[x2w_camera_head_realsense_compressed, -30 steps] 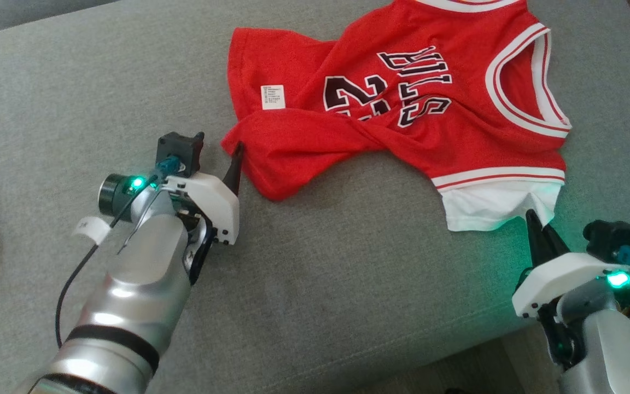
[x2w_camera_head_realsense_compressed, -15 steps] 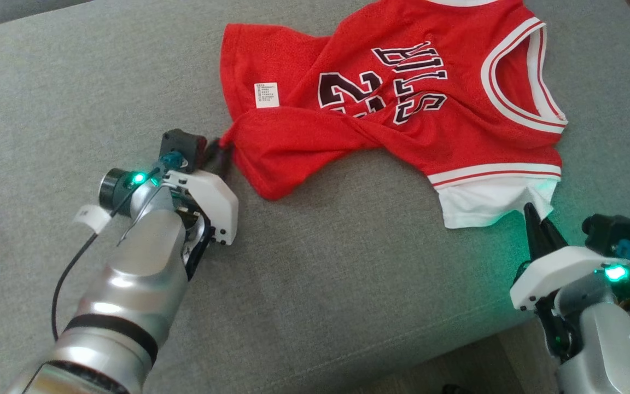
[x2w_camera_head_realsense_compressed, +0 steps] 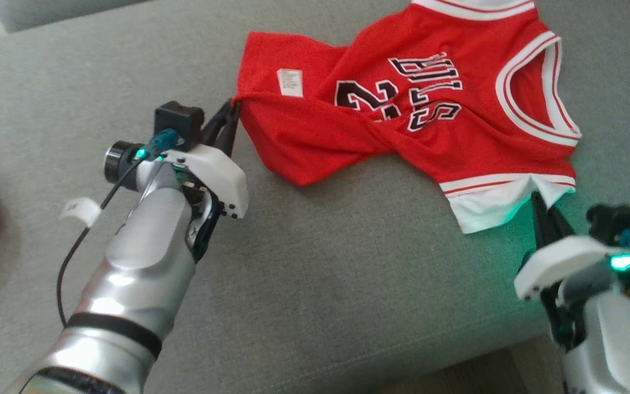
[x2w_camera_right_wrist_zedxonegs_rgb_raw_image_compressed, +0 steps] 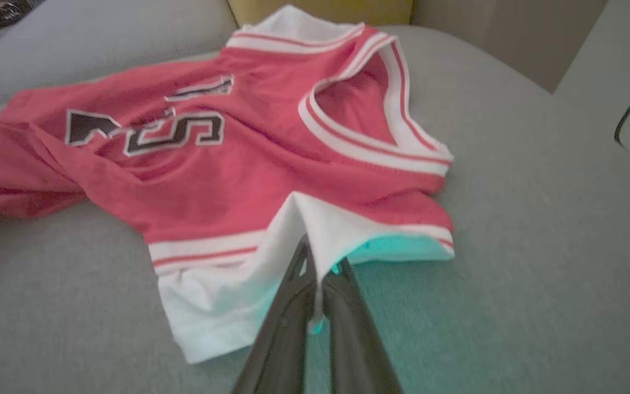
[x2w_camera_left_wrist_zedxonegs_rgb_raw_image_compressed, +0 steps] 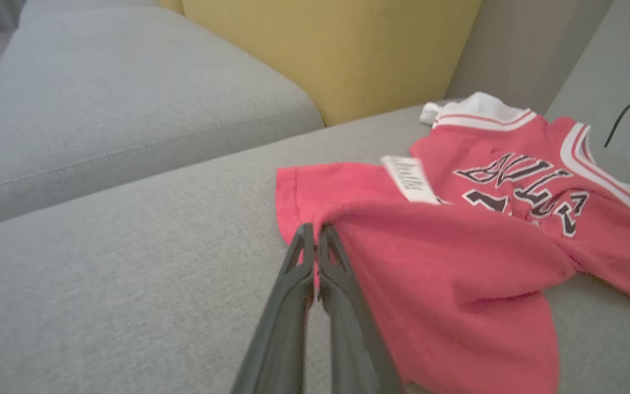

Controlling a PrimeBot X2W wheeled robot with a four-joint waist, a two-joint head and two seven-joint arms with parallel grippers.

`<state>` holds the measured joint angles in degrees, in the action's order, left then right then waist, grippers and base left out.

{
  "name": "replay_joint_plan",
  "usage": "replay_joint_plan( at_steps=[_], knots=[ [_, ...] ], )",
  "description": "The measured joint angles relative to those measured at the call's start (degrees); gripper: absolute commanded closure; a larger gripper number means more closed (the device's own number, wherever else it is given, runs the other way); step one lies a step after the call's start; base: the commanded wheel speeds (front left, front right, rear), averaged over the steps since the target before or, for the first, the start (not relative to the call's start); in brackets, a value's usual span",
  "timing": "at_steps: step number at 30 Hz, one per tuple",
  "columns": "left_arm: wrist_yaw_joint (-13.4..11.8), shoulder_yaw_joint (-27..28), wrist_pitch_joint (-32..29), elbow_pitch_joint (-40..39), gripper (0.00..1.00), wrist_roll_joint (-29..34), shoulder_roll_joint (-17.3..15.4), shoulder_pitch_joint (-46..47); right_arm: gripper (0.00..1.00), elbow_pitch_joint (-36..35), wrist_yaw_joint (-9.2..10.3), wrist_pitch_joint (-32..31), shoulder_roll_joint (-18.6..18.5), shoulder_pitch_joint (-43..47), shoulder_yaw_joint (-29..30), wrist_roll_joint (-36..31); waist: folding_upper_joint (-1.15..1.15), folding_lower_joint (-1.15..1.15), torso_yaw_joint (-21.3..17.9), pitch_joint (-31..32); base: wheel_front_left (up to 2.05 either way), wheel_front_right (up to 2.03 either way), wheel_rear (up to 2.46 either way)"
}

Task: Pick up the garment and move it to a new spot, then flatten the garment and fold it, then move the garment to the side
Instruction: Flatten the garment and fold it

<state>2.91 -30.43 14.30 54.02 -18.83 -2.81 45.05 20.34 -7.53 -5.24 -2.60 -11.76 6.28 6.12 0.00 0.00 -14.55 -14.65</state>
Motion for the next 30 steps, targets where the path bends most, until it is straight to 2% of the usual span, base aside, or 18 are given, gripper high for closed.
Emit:
replay_joint_plan(
  at_steps=[5,17,20,25,30],
  knots=[
    [-0.9,2.7,0.0,-9.1,1.00,1.0,-2.1,-4.2,1.00,-2.8,0.00,-1.0,-2.6,-4.4,-1.6,0.3,0.00,0.00,1.7,2.7,0.00,0.00,0.00],
    [-3.4,8.9,0.0,-30.5,1.00,5.8,-6.5,-9.9,1.00,-7.2,0.00,-7.3,-14.0,-18.4,-9.8,11.4,0.00,0.00,6.9,12.2,0.00,0.00,0.00],
    [-3.5,9.6,0.4,-34.7,1.00,6.7,-7.7,-9.9,1.00,-7.1,0.00,-9.3,-16.1,-21.9,-9.7,13.7,0.00,0.00,8.5,14.4,0.00,0.00,0.00],
    [-3.5,10.2,0.3,-38.3,1.00,7.7,-9.9,-10.4,1.00,-7.5,0.00,-13.7,-17.6,-25.8,-8.6,16.1,0.00,0.00,10.4,17.8,0.00,0.00,0.00],
    [-3.8,10.5,-4.6,-45.6,1.00,7.7,-12.5,-13.5,1.00,-12.2,0.00,-21.5,-19.7,-27.8,-3.8,16.1,0.00,0.00,11.4,20.6,0.00,0.00,0.00]
  ],
)
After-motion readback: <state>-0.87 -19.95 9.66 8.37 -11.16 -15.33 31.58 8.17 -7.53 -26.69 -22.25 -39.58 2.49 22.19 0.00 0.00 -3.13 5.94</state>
